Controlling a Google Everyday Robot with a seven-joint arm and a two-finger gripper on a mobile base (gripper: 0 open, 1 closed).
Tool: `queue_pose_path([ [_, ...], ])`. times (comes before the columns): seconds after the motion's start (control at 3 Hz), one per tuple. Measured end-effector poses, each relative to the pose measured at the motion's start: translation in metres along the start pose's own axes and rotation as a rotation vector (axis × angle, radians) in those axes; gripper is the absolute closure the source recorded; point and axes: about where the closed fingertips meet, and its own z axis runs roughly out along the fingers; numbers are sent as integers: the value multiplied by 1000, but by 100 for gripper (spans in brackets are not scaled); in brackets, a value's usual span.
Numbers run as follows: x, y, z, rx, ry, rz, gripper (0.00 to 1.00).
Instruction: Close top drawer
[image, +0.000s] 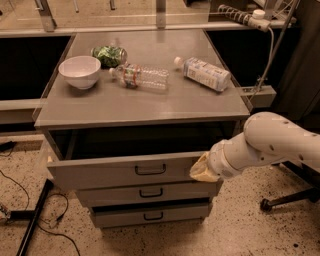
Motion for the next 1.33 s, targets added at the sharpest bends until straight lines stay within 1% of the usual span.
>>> queue_pose_path([
  [1.0,0,0,0,0,0,0,11],
  [1.33,0,0,0,0,0,0,0],
])
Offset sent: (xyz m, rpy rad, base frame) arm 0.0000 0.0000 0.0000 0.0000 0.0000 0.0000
